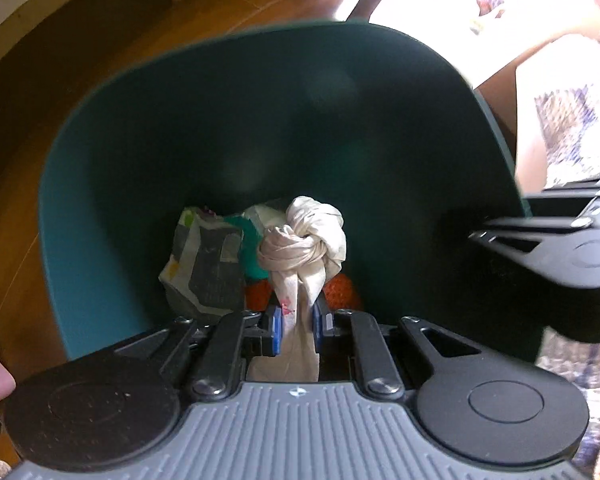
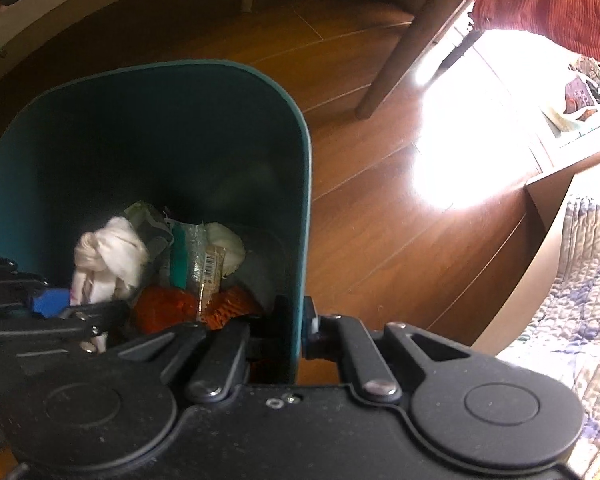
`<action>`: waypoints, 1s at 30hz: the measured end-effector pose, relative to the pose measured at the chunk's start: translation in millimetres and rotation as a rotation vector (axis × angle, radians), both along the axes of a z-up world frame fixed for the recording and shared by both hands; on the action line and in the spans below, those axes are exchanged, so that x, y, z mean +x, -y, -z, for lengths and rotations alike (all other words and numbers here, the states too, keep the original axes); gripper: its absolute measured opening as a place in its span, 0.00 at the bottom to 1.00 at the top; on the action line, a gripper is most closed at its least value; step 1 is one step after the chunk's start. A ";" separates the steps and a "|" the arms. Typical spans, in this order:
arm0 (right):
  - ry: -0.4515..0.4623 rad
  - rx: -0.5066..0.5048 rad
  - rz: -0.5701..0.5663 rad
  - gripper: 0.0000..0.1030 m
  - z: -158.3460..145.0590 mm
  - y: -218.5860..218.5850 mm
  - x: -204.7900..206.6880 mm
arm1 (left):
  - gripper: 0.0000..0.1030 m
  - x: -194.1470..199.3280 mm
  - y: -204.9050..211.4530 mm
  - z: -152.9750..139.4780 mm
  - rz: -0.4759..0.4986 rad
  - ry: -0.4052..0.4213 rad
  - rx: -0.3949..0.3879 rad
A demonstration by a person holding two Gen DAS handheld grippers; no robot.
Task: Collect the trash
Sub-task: 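Carry the white tissue with the left tool into the teal bin and release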
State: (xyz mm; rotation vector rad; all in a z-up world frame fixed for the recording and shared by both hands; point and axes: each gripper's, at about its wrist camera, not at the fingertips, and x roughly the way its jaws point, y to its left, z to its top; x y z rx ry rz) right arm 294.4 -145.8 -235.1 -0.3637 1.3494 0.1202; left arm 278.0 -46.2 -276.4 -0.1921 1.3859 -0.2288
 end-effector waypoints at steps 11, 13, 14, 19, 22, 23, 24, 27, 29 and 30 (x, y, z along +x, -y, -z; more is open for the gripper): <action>-0.008 0.020 0.031 0.08 24.7 44.7 19.9 | 0.17 -3.9 -3.4 19.7 0.018 -0.026 0.081; -0.010 0.022 0.037 0.08 31.4 51.2 21.6 | 0.18 -6.4 -2.6 17.0 0.032 -0.001 0.092; -0.013 0.025 0.043 0.08 34.6 57.7 23.8 | 0.20 -7.2 -2.1 14.4 0.037 0.008 0.092; -0.025 0.039 0.078 0.09 46.4 82.5 29.2 | 0.51 -13.4 -2.0 -3.5 0.069 0.071 0.077; -0.037 0.054 0.098 0.10 53.3 85.8 27.4 | 0.60 -18.2 1.4 -13.3 0.093 0.115 0.089; -0.037 0.052 0.100 0.11 55.2 86.1 25.9 | 0.60 -20.3 1.8 -17.9 0.101 0.125 0.087; -0.035 0.053 0.106 0.12 53.4 86.0 25.8 | 0.60 -21.9 1.2 -21.4 0.107 0.128 0.075; -0.036 0.073 0.128 0.11 53.4 91.7 27.9 | 0.62 -25.6 0.4 -37.0 0.113 0.158 0.087; -0.020 0.065 0.129 0.12 48.6 92.5 25.3 | 0.62 -28.3 -1.1 -49.2 0.111 0.175 0.077; -0.012 0.062 0.130 0.13 47.1 95.5 23.5 | 0.62 -30.3 -3.0 -55.2 0.106 0.183 0.079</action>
